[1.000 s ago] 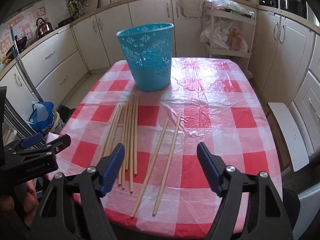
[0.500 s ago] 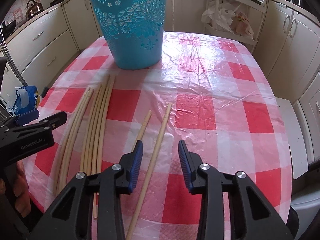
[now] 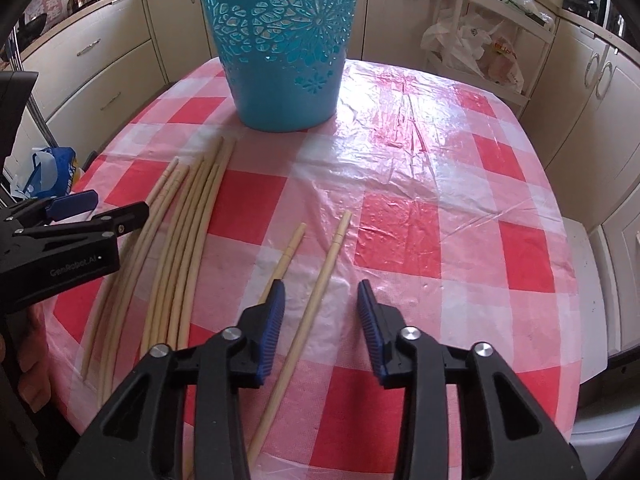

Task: Organize utensils
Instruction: 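Move the right tool toward the wooden chopsticks on the cloth, then close the right gripper on one wooden chopstick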

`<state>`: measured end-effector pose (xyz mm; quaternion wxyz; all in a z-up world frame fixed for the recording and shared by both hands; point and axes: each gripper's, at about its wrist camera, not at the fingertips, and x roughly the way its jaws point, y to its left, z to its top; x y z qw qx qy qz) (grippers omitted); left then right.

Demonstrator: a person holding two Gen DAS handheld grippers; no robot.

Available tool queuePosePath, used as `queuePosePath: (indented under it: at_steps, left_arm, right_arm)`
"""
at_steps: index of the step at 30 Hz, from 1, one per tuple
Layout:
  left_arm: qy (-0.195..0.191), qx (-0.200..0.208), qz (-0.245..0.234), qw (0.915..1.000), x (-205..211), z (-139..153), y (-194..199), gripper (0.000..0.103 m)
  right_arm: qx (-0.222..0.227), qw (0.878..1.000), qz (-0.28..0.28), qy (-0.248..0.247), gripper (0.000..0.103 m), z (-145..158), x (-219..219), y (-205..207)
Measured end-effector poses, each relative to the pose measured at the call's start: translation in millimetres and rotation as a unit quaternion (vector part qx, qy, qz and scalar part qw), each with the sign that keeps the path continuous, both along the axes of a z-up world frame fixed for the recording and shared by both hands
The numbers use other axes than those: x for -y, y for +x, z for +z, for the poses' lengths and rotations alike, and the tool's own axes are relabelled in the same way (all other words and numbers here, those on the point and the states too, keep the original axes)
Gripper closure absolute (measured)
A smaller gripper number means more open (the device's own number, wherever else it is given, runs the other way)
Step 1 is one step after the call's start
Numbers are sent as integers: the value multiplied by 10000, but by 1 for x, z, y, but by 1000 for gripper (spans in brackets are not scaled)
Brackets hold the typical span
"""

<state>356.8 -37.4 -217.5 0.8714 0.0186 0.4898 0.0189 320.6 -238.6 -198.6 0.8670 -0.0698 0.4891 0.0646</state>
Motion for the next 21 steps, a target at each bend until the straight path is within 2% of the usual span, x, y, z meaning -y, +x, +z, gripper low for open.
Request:
queuePosePath:
  at_steps: [1, 4, 7, 8, 9, 12, 14, 16, 17, 18, 20, 21]
  left_arm:
    - [19, 21, -16, 10000, 1, 0, 0, 33]
    - [-16, 45, -90, 9999, 1, 0, 2, 36]
    - [-32, 37, -212, 9998, 3, 2, 5, 49]
    - [-32, -16, -269, 9996, 4, 3, 7, 55]
    - [-26, -79, -315, 9995, 5, 4, 10, 56]
    - [62, -243, -514, 9984, 7, 5, 17, 56]
    - [-34, -341, -611, 9975, 5, 5, 21, 56]
    - [-69, -332, -850, 9958, 5, 7, 21, 72]
    - [-135, -354, -897, 9952, 4, 8, 22, 90]
    - [-336, -415, -938, 9942, 2, 9, 22, 98]
    - [-679, -437, -979, 9919, -5, 12, 19, 98]
    - [-656, -378, -987, 9922, -8, 14, 17, 98]
  right_arm:
    - [17, 10000, -44, -88, 42, 0, 1, 1]
    - [-68, 9995, -88, 279, 43, -3, 12, 4]
    - [2, 9996, 64, 285, 62, -1, 8, 0]
    - [3, 9995, 115, 293, 72, -1, 5, -1]
    - [-10, 9995, 175, 279, 78, 0, 2, -1]
    - [-61, 9993, 248, 284, 86, 0, -3, 0]
    - [-110, 9989, 230, 385, 93, 0, -3, 2]
    - [-184, 9978, 160, 615, 95, 0, 2, 4]
    - [-257, 9962, 96, 825, 97, 0, 7, 5]
    - [-342, 9938, 25, 1059, 97, 0, 12, 7]
    - [-398, 9897, -98, 1371, 97, 1, 20, 6]
    - [-368, 9889, -126, 1437, 97, 2, 22, 3]
